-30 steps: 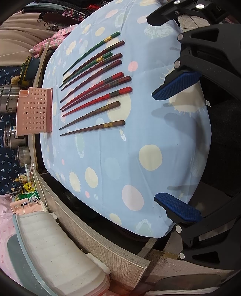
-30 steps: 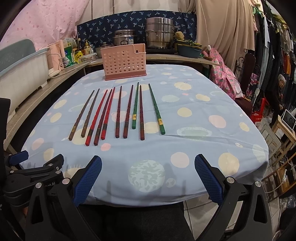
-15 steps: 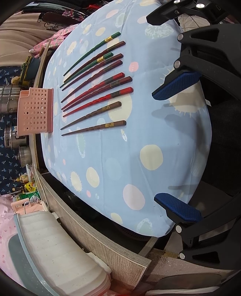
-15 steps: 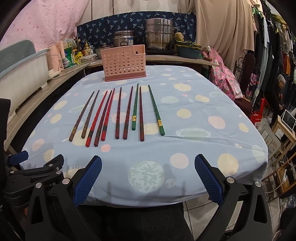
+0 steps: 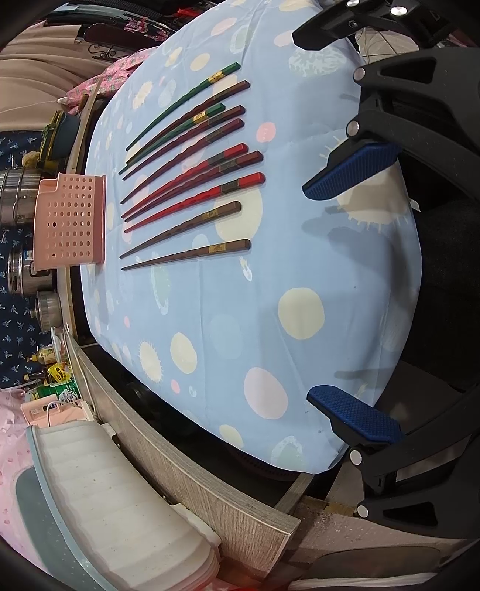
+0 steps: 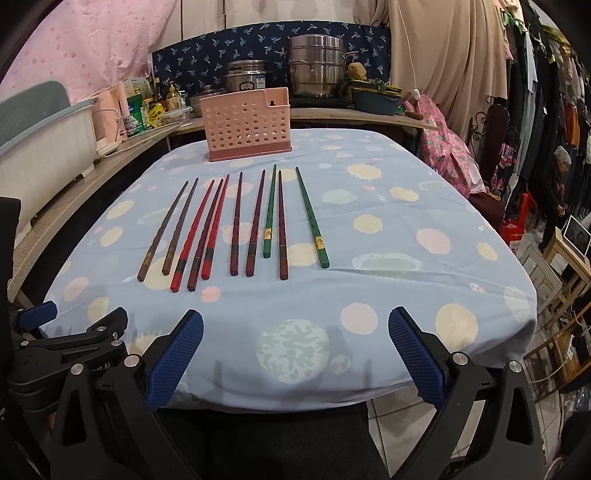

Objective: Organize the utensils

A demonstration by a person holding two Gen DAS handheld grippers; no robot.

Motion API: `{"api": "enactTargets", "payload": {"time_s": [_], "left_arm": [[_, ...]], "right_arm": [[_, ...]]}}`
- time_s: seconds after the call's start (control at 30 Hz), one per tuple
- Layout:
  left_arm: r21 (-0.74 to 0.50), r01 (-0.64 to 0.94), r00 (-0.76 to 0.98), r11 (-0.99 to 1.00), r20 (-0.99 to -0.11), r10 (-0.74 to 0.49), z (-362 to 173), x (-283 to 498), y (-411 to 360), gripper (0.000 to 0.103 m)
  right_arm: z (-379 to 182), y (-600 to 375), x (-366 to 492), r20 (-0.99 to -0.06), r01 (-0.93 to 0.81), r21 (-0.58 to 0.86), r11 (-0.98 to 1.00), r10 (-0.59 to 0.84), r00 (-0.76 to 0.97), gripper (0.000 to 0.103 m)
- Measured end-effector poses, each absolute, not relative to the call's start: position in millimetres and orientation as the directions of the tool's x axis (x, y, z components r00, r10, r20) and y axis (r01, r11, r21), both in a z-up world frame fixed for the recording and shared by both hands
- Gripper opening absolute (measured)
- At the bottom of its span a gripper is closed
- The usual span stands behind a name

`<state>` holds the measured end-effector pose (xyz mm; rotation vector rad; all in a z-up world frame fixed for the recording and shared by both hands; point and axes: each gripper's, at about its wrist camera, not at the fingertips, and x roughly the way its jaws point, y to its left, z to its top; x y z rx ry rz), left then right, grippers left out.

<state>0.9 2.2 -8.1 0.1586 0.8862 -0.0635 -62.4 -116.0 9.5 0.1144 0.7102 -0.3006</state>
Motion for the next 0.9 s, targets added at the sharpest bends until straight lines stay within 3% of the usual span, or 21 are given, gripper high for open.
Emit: {"api": "enactTargets", "payload": {"time_s": [0.9], "left_arm": [[0.020, 0.085, 0.599, 0.996, -0.800, -0.035, -19, 61, 9, 0.096]], "right_arm": [[2, -159, -28, -0.658, 0.369, 0.060, 0.928, -0.241, 0.713, 0.096]]}}
